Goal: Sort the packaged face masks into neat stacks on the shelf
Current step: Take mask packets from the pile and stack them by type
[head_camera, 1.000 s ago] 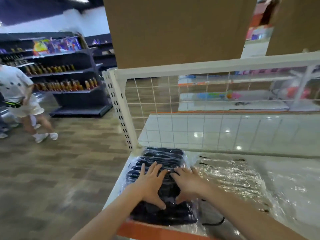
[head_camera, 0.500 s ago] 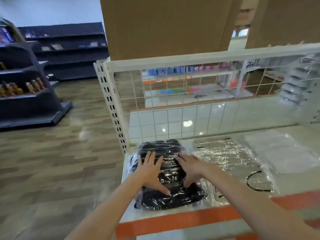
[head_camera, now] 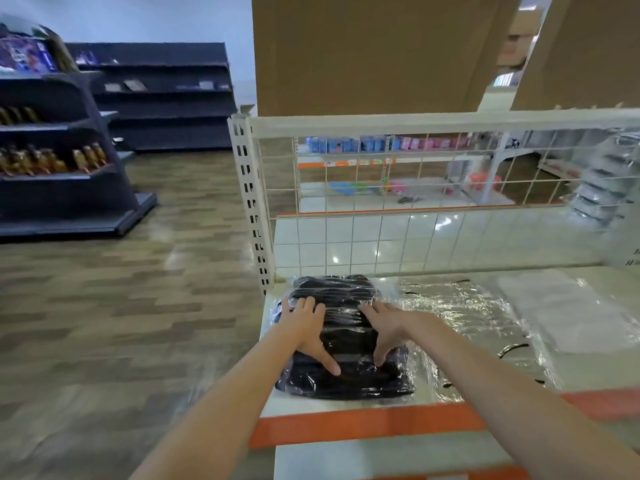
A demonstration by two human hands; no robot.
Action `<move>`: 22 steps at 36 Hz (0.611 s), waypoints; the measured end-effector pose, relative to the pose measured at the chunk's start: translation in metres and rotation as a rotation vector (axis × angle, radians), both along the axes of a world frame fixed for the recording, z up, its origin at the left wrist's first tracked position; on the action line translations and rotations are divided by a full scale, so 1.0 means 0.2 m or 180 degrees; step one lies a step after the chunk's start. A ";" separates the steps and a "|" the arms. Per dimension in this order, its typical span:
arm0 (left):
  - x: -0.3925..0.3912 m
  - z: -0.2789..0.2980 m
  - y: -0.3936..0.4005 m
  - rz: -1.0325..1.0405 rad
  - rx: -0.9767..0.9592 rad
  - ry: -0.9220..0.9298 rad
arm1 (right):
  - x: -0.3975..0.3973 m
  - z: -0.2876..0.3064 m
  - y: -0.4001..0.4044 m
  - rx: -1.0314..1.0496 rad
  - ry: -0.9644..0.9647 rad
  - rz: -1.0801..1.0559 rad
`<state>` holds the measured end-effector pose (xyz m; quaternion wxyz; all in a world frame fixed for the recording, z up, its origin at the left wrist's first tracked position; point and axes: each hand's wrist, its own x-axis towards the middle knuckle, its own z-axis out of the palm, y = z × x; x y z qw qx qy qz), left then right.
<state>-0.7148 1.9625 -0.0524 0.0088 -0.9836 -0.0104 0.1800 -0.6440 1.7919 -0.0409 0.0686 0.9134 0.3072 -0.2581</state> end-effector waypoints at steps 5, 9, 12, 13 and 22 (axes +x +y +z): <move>0.03 0.01 -0.01 -0.0126 0.0050 0.0155 | 0.02 -0.02 0.01 0.0021 0.0054 0.0086; 0.04 0.00 -0.01 -0.0039 -0.0201 0.0243 | 0.03 -0.04 0.01 0.0120 0.0108 0.0050; 0.04 0.01 -0.04 -0.0070 -0.0025 0.0196 | 0.03 -0.05 0.02 0.0176 0.0025 0.0036; 0.04 0.01 -0.05 -0.0080 0.0066 0.0186 | 0.02 -0.05 0.02 0.0212 -0.0040 0.0044; 0.00 0.02 -0.08 -0.0282 0.0387 -0.0308 | -0.09 -0.04 -0.01 0.0381 -0.0511 0.0268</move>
